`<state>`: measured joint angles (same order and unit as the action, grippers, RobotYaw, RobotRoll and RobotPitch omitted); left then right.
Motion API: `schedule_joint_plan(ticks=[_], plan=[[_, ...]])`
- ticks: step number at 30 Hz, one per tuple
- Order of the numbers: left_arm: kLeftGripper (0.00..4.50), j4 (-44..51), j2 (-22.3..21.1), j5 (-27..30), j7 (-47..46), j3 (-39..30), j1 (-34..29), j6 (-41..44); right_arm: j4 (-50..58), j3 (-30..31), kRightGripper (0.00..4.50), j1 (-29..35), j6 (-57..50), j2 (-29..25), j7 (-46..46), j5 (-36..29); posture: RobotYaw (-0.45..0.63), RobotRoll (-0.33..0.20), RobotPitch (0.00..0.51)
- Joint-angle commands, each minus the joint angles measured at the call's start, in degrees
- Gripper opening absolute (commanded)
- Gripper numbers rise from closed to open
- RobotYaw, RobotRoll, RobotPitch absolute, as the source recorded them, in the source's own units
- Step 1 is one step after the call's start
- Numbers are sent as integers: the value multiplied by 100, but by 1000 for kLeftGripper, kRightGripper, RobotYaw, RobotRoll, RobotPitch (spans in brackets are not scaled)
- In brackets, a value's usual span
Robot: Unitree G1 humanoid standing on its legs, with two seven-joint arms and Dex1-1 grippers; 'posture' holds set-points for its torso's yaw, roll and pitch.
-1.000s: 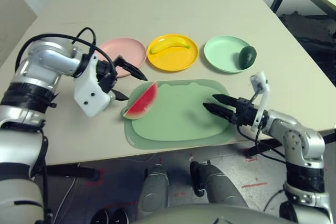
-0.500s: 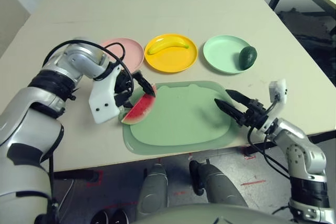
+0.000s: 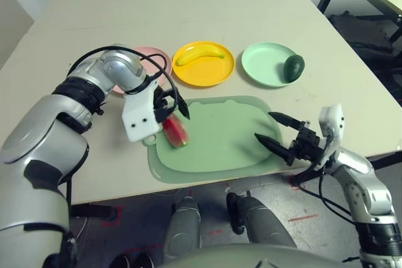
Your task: Place the fruits into color-matched plates.
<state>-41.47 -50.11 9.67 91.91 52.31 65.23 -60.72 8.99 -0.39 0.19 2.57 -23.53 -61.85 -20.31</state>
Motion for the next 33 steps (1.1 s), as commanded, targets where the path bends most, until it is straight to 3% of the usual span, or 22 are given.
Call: schedule_joint_plan(ticks=[1,11,14,18,20,27,33], plan=[[4500,432,-130,-17,59,-200,-223,679,-316,222,4468,-56,888,-99,-337,188,-37,0,177],[4500,904,-125,-709,42,-899,-716,1718,-707,668,4468,-251,1615,-386,-908,69,-31,0,172],[3900,987,-19,-957,-20,-1139,-833,1973,-728,646,4500,-289,1493,-378,-782,-16,-29,0,170],[2513,1112,88,-1181,-16,-1394,-967,2220,-758,662,4500,-315,1436,-389,-706,-31,-32,0,170],[2105,1170,124,-1230,28,-1491,-1031,2305,-742,672,4500,-300,1405,-401,-677,-38,-33,0,170],[2088,1253,118,-1224,59,-1591,-1060,2450,-669,727,4500,-240,1329,-404,-595,-17,-36,0,168],[2088,783,32,-1172,59,-1861,-615,2500,-394,764,4500,-214,1114,-375,-456,-116,-29,0,166]])
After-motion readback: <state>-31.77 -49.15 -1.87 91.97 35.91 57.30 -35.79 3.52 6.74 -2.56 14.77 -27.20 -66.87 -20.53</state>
